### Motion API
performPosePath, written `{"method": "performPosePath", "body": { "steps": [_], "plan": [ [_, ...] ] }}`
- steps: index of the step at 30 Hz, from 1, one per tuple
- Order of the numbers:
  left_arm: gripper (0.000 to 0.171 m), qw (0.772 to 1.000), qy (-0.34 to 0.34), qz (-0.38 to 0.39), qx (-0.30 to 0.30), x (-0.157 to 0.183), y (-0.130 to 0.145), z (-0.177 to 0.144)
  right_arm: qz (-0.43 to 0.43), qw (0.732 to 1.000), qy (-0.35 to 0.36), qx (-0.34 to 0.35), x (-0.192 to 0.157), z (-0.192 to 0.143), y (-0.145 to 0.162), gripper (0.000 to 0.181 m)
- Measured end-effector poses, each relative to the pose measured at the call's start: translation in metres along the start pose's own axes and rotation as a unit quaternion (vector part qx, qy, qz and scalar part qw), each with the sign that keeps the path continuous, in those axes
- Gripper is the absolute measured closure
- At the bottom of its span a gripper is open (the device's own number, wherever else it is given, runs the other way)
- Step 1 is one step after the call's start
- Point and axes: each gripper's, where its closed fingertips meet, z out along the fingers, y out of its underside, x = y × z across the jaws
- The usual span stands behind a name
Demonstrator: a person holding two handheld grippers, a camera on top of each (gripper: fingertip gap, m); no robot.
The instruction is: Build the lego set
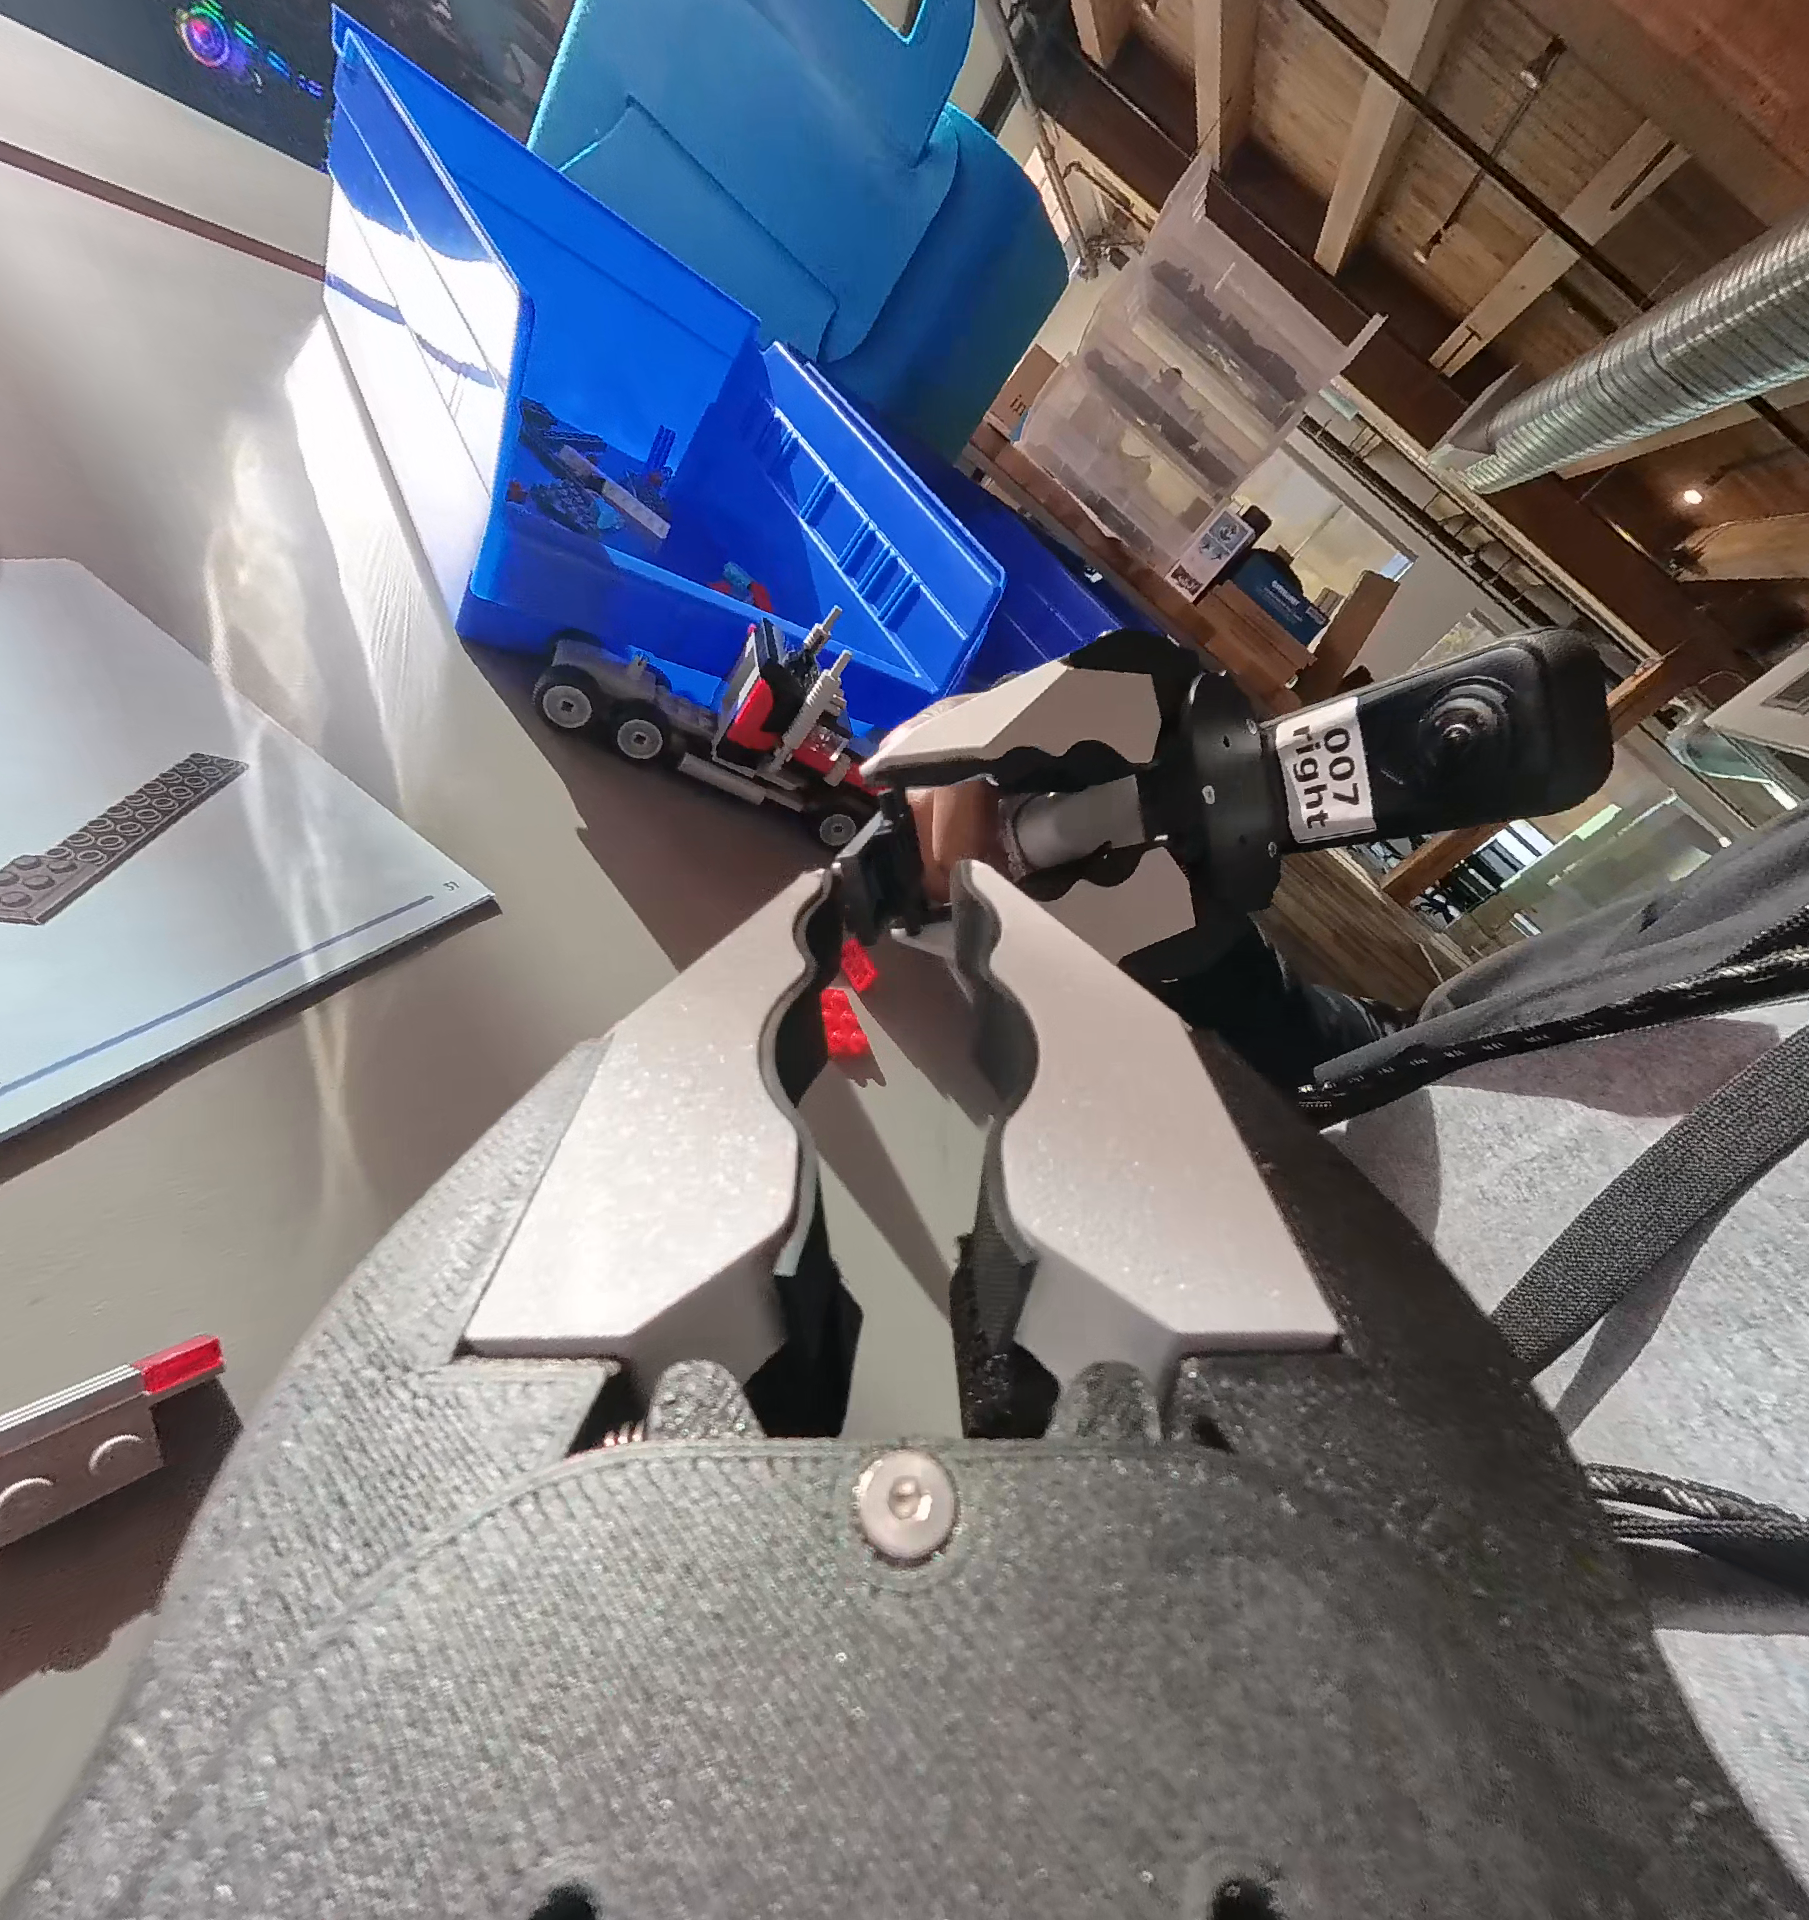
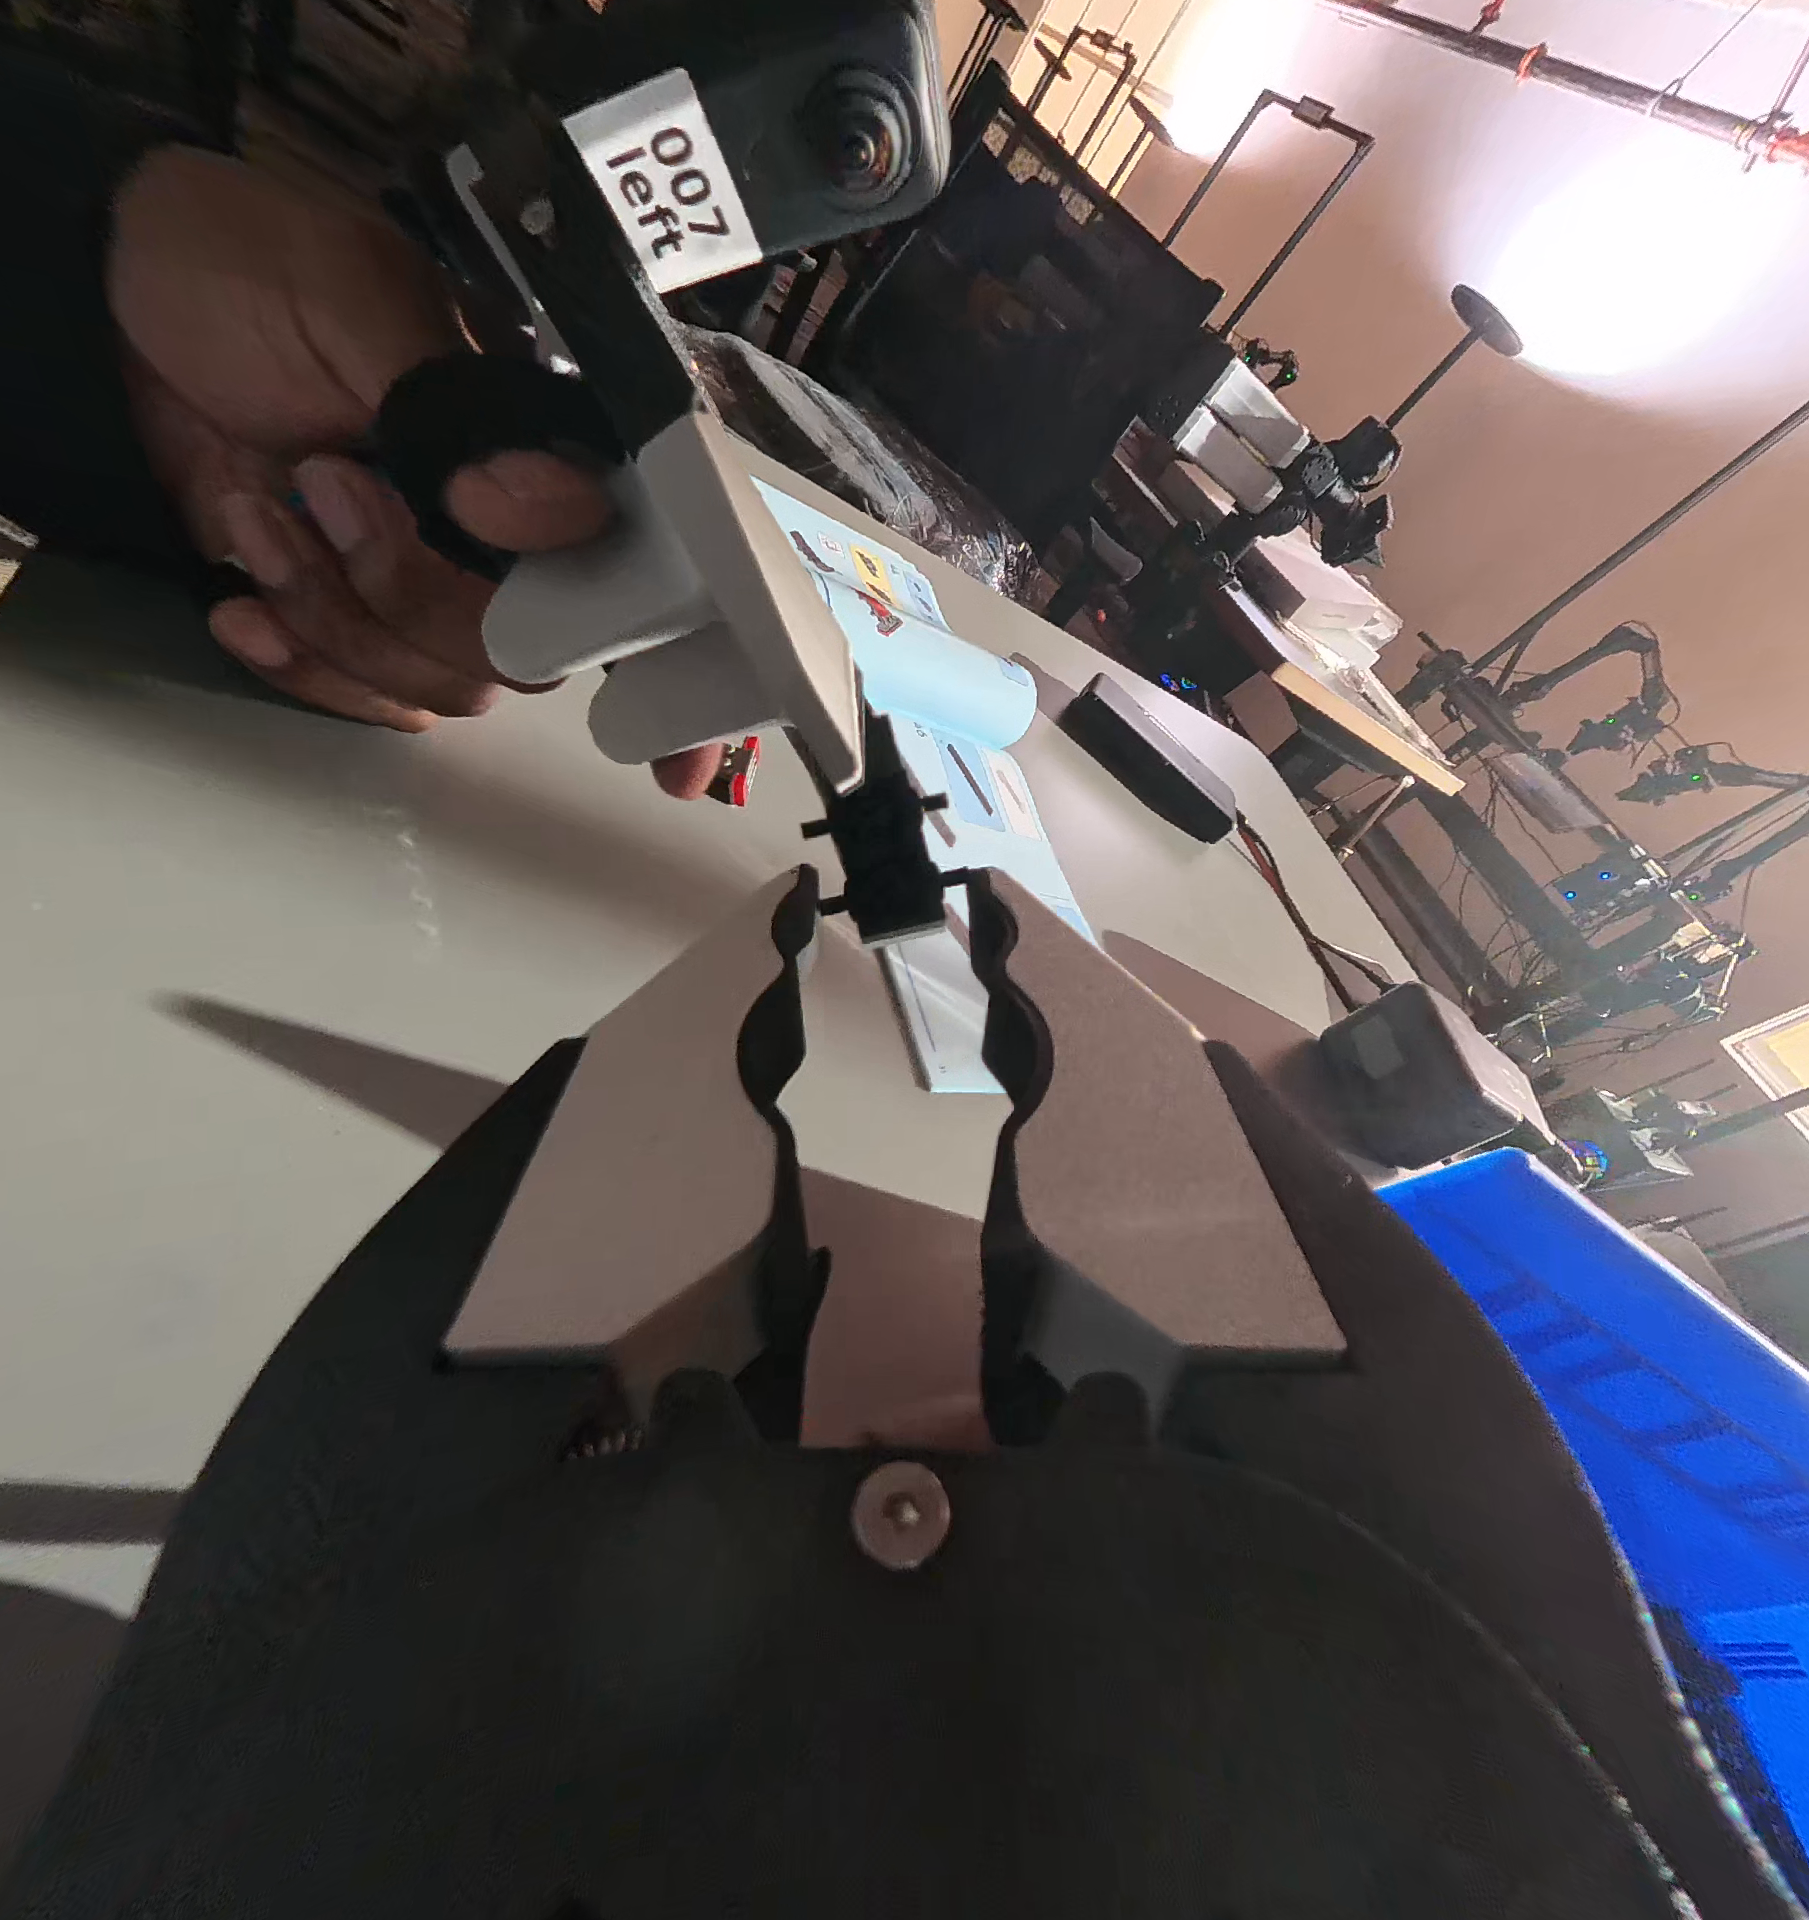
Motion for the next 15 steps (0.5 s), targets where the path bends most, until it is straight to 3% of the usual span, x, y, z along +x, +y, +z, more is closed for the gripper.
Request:
{"method": "performPosePath", "body": {
  "steps": [2, 8, 15],
  "plan": [
    [0.161, 1.0, 0.004, 0.004, 0.002, 0.002, 0.0, 0.0, -0.007, 1.0, 0.005, 0.006, 0.001, -0.001, -0.002, 0.149],
    [0.162, 0.999, 0.015, 0.045, 0.024, 0.009, -0.007, -0.004, -0.002, 1.0, -0.001, 0.023, 0.0, -0.005, -0.008, 0.146],
    [0.162, 0.975, 0.005, 0.22, 0.007, 0.018, -0.007, -0.016, 0.096, 0.992, -0.056, 0.059, -0.003, -0.012, -0.02, 0.138]
  ]
}}
